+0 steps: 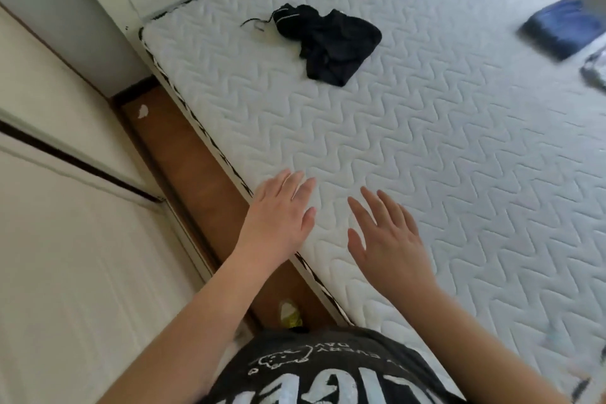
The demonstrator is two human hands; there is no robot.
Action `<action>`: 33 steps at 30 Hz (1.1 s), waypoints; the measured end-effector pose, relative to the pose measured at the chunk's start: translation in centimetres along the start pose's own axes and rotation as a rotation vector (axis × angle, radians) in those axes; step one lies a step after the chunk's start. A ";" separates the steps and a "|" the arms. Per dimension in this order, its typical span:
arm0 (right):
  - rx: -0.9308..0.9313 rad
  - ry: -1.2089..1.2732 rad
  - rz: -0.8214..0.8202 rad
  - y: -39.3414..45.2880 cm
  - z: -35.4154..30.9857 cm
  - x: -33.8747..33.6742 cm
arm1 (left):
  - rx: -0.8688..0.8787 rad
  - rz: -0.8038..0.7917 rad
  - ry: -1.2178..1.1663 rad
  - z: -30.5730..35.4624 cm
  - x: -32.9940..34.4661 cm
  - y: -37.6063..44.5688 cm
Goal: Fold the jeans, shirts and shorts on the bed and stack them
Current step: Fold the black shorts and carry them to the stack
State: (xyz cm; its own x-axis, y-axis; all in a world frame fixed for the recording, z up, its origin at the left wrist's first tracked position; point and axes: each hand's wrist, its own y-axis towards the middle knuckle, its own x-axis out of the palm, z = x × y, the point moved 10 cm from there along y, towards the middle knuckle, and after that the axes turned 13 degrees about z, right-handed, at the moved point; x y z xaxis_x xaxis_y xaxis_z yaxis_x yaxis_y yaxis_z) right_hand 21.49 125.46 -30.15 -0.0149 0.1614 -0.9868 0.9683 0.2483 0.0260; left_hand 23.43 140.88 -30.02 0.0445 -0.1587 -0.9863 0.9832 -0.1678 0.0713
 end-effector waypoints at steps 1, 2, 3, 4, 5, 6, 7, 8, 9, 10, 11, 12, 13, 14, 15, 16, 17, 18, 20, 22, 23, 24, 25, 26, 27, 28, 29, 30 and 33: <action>0.016 0.002 -0.007 0.5 0.1 0.0 | 0.020 -0.002 -0.005 -0.3 -0.2 0.6; 0.027 0.004 -0.010 1.1 0.2 0.0 | 0.035 0.000 -0.007 -0.5 -0.4 1.1; 0.037 0.007 -0.007 1.7 0.3 -0.1 | 0.051 0.002 -0.004 -0.7 -0.6 1.5; 0.044 0.011 -0.007 2.4 0.3 -0.1 | 0.064 -0.002 0.001 -0.9 -0.7 1.9; 0.044 0.011 -0.013 3.0 0.2 -0.1 | 0.071 -0.013 0.001 -1.2 -0.8 2.2; 0.041 0.011 -0.019 3.4 0.1 0.0 | 0.073 -0.023 0.001 -1.5 -0.8 2.5; 0.036 0.011 -0.023 3.9 -0.1 0.1 | 0.073 -0.027 0.004 -1.8 -0.8 2.8; 0.033 0.015 -0.022 4.4 -0.2 0.1 | 0.078 -0.029 0.012 -2.0 -0.7 3.2; 0.028 0.023 -0.019 4.9 -0.2 0.1 | 0.085 -0.033 0.021 -2.1 -0.7 3.7; 0.015 0.029 -0.017 5.5 -0.3 0.1 | 0.085 -0.033 0.029 -2.3 -0.7 4.1; -0.002 0.032 -0.016 6.2 -0.5 0.1 | 0.079 -0.026 0.039 -2.5 -0.9 4.5; -0.015 0.033 -0.012 6.9 -0.6 0.1 | 0.075 -0.011 0.051 -2.7 -1.3 5.0; -0.025 0.035 -0.004 7.8 -0.7 0.0 | 0.075 0.004 0.064 -2.9 -1.7 5.4; -0.039 0.037 0.008 8.8 -1.0 -0.2 | 0.072 0.016 0.070 -3.1 -2.0 5.9; -0.054 0.039 0.017 9.9 -1.4 -0.4 | 0.065 0.022 0.070 -3.6 -2.4 6.4; -0.068 0.040 0.023 10.8 -1.9 -0.5 | 0.059 0.027 0.069 -4.1 -2.7 6.9; -0.077 0.042 0.029 11.8 -2.4 -0.7 | 0.056 0.035 0.074 -4.6 -3.0 7.4; -0.082 0.045 0.034 12.8 -2.8 -0.8 | 0.057 0.049 0.083 -5.2 -3.5 8.0; -0.075 0.043 0.048 15.0 -3.5 -1.0 | 0.071 0.076 0.093 -6.5 -4.2 9.6; -0.068 0.031 0.067 17.2 -4.3 -1.0 | 0.089 0.080 0.091 -8.3 -4.5 11.6; -0.058 0.027 0.074 18.3 -4.7 -0.9 | 0.100 0.083 0.087 -9.2 -4.5 12.6; -0.042 0.025 0.081 19.3 -5.0 -0.7 | 0.113 0.088 0.084 -10.2 -4.5 13.7; -0.021 0.022 0.086 20.3 -5.4 -0.4 | 0.130 0.090 0.084 -11.2 -4.4 14.8; 0.006 0.015 0.089 21.3 -5.8 0.0 | 0.147 0.089 0.083 -12.2 -4.2 15.8; 0.036 0.005 0.092 22.2 -6.2 0.4 | 0.165 0.084 0.081 -13.3 -3.9 16.9; 0.070 -0.002 0.093 23.2 -6.7 0.9 | 0.187 0.071 0.073 -14.5 -3.5 18.0; 0.107 -0.002 0.087 24.3 -7.3 1.4 | 0.214 0.049 0.062 -15.8 -3.1 19.0; 0.140 0.002 0.076 25.3 -8.1 1.9 | 0.240 0.035 0.046 -17.1 -3.0 20.0; 0.232 0.018 0.056 27.9 -10.4 2.6 | 0.304 0.043 -0.013 -20.3 -3.8 22.3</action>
State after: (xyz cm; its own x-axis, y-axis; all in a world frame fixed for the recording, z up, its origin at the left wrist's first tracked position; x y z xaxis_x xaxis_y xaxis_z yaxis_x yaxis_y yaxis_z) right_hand 45.87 142.71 -30.37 0.0382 0.1864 -0.9817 0.9991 0.0130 0.0414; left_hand 48.80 157.47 -27.64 0.0807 -0.1838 -0.9796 0.8824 -0.4440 0.1560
